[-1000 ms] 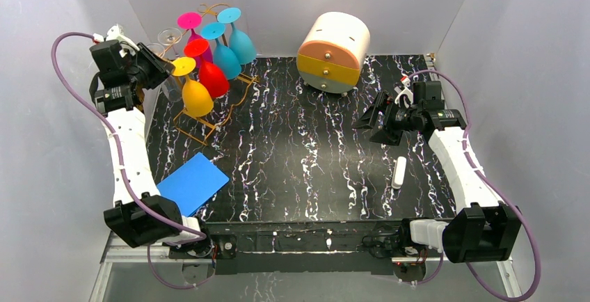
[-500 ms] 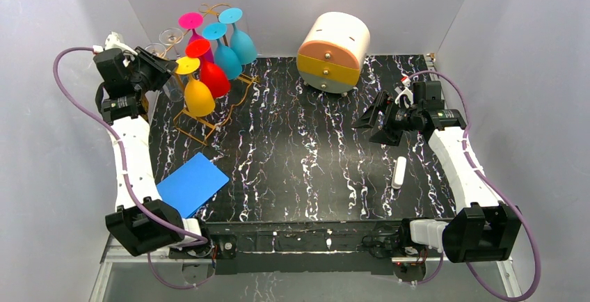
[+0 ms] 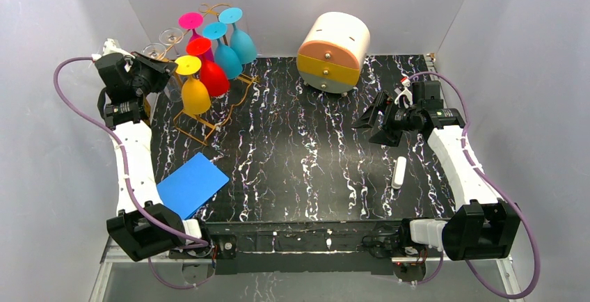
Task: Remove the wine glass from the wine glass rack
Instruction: Pick up the wine glass from the wine rack.
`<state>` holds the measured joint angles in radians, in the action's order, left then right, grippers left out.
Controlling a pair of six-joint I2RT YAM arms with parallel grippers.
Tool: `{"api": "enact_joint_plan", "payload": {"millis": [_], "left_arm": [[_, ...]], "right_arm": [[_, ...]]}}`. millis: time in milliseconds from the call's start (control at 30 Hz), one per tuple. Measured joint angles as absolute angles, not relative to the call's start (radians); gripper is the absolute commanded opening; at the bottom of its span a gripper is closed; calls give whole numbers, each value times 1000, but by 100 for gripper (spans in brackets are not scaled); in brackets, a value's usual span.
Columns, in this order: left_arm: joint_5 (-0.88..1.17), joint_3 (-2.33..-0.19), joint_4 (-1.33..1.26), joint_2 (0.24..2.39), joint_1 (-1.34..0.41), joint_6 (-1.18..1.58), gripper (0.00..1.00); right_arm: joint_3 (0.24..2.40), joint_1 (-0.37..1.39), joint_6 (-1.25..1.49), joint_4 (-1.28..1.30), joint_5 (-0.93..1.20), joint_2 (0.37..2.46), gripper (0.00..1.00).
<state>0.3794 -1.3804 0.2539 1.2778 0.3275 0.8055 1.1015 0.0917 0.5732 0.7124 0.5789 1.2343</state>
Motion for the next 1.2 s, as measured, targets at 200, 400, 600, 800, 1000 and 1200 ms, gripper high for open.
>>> {"api": "enact_joint_plan", "payload": {"millis": [200, 400, 600, 800, 1000, 1200], "left_arm": [[383, -1372, 245, 1268, 327, 823, 0], [412, -1353, 224, 1262, 331, 823, 0], [453, -1324, 186, 1247, 333, 845, 0], [476, -1323, 188, 1244, 333, 848, 0], [477, -1324, 196, 1240, 339, 849, 0], [492, -1333, 194, 1242, 367, 870, 0]], "right_arm": [[1102, 92, 574, 719, 579, 1234, 99], [1104, 92, 574, 733, 579, 1235, 99], [1113, 92, 576, 742, 578, 1237, 99], [1130, 92, 576, 753, 578, 1239, 99], [1132, 92, 577, 758, 578, 1239, 99], [1132, 92, 577, 759, 578, 1239, 99]]}}
